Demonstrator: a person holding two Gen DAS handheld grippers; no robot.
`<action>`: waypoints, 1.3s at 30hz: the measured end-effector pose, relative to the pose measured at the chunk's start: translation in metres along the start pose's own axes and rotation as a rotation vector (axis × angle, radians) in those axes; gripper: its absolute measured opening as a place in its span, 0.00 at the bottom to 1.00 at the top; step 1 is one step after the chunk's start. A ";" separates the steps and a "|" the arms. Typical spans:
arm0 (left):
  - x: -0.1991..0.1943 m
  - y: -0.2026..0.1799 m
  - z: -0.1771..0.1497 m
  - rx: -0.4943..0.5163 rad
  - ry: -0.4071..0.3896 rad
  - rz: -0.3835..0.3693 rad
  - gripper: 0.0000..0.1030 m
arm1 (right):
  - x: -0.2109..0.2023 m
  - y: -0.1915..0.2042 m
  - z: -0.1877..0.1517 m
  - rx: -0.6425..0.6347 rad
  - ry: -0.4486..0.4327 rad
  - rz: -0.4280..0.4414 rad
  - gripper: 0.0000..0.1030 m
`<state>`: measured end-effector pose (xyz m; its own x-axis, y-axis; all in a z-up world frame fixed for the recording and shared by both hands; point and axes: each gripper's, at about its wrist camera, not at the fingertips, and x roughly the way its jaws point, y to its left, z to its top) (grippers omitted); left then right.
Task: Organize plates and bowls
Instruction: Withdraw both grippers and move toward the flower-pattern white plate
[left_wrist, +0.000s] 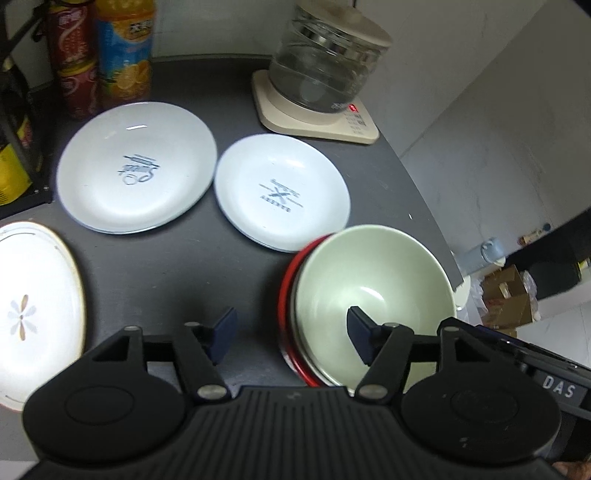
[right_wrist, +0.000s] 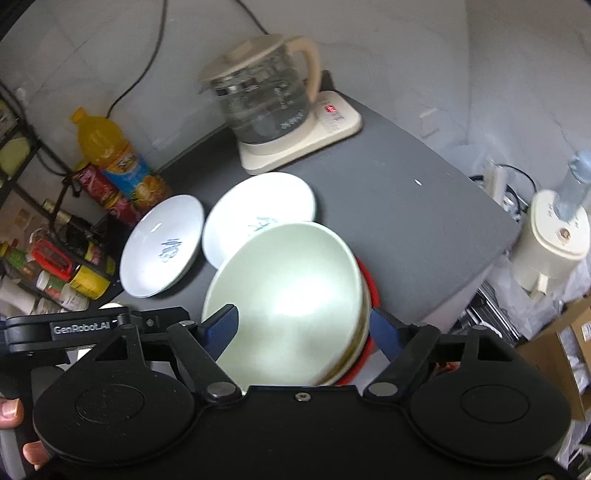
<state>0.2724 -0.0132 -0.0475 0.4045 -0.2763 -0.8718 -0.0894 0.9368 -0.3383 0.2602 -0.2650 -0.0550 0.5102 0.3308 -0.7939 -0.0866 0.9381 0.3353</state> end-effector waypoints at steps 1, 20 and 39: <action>-0.001 0.002 0.000 -0.006 -0.005 0.007 0.63 | 0.001 0.003 0.003 -0.015 -0.001 0.011 0.81; -0.025 0.038 -0.011 -0.285 -0.085 0.178 0.64 | 0.038 0.049 0.047 -0.296 0.106 0.186 0.86; -0.045 0.050 -0.041 -0.536 -0.166 0.336 0.64 | 0.062 0.088 0.060 -0.562 0.196 0.333 0.92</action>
<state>0.2122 0.0371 -0.0398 0.4068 0.0899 -0.9091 -0.6597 0.7173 -0.2243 0.3359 -0.1680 -0.0440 0.2190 0.5738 -0.7891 -0.6708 0.6759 0.3053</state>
